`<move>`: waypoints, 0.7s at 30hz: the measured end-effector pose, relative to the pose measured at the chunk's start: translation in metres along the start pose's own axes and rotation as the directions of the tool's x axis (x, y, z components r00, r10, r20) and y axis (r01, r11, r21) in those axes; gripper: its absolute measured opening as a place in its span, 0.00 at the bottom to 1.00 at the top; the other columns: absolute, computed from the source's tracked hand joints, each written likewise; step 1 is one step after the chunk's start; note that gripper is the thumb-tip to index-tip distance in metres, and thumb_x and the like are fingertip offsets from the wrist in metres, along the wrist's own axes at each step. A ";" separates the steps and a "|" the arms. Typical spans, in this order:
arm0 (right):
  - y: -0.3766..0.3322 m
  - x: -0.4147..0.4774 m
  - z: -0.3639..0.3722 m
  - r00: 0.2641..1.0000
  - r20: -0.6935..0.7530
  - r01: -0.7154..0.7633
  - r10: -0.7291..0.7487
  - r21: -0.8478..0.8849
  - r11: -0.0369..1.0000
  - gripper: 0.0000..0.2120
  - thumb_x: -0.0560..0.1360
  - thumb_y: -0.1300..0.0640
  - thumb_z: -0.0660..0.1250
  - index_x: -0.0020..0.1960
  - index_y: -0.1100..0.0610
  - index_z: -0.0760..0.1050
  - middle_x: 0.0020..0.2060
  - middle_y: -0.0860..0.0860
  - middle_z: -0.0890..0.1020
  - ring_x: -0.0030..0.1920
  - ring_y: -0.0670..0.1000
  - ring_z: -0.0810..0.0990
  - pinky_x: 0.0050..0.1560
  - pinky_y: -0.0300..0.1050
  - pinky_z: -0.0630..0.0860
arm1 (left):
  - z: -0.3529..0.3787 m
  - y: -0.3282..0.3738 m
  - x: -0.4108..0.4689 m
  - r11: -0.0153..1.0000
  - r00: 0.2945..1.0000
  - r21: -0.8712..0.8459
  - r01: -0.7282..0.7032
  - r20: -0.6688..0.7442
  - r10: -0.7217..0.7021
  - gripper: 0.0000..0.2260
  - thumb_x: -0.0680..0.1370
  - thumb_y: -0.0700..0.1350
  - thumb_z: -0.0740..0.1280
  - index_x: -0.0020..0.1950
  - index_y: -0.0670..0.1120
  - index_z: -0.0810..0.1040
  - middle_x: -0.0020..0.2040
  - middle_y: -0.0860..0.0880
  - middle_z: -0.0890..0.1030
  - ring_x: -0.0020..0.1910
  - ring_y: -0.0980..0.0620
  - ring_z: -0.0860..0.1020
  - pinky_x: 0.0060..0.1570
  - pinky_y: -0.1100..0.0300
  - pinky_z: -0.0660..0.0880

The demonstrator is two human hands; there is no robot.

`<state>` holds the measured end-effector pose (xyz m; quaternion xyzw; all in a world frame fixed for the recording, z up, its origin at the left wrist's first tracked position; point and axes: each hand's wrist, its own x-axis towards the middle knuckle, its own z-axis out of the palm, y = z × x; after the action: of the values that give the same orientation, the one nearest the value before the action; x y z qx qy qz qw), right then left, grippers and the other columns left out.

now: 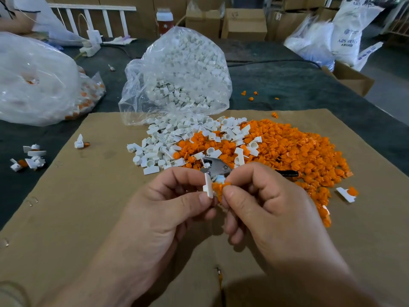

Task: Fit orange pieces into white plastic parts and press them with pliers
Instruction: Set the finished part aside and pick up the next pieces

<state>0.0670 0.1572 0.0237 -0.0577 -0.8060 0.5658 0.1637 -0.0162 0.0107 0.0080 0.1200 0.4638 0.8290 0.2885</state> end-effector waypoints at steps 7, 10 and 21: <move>-0.002 0.000 0.000 0.990 0.021 0.140 -0.140 -0.305 0.942 0.04 0.75 0.46 0.61 0.44 0.44 0.72 0.33 0.43 0.80 0.31 0.47 0.80 0.26 0.49 0.77 | -0.005 -0.003 0.000 0.986 1.000 0.163 -0.024 -0.014 0.026 0.15 0.60 0.40 0.79 0.45 0.43 0.85 0.39 0.40 0.82 0.34 0.48 0.81 0.45 0.51 0.78; -0.001 0.000 -0.001 0.983 0.025 0.183 -0.184 -0.310 0.933 0.03 0.75 0.46 0.62 0.45 0.44 0.73 0.34 0.42 0.79 0.32 0.46 0.80 0.27 0.46 0.77 | -0.007 -0.003 0.001 0.992 1.000 0.124 0.011 0.018 -0.014 0.15 0.61 0.40 0.79 0.46 0.43 0.85 0.40 0.41 0.83 0.34 0.49 0.81 0.42 0.54 0.79; -0.002 0.002 -0.003 0.990 0.069 0.138 -0.126 -0.218 0.966 0.05 0.78 0.48 0.62 0.47 0.43 0.75 0.34 0.43 0.80 0.33 0.46 0.81 0.28 0.42 0.78 | -0.006 0.000 0.000 0.997 0.997 0.061 0.040 0.068 -0.044 0.16 0.61 0.39 0.83 0.45 0.40 0.84 0.37 0.39 0.83 0.31 0.50 0.81 0.33 0.60 0.79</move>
<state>0.0667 0.1594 0.0265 -0.0062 -0.8704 0.4614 0.1715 -0.0189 0.0064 0.0052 0.1473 0.4805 0.8038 0.3181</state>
